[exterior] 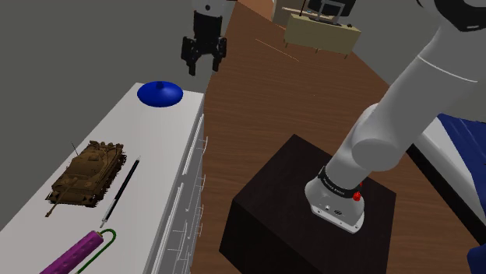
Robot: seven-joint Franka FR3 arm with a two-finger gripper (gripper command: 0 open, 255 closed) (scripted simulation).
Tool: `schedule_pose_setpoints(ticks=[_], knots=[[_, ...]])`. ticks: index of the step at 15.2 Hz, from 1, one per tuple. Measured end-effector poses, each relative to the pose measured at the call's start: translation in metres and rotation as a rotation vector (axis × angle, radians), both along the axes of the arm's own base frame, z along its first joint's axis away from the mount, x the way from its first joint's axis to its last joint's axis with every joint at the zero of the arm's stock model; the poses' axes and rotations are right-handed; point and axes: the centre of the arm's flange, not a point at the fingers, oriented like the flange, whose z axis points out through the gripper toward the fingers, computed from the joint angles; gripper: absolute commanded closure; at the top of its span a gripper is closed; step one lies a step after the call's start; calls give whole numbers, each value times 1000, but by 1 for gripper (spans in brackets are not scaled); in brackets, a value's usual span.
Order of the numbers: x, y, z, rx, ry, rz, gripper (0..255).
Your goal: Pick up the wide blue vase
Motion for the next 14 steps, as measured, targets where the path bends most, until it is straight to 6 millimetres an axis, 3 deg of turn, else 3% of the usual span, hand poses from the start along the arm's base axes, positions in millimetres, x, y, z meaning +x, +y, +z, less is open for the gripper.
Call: schedule_pose_setpoints(ticks=[11, 14], knots=[[126, 58, -35, -16, -42, -42, 0], [146, 67, -40, -19, -49, -50, 0]])
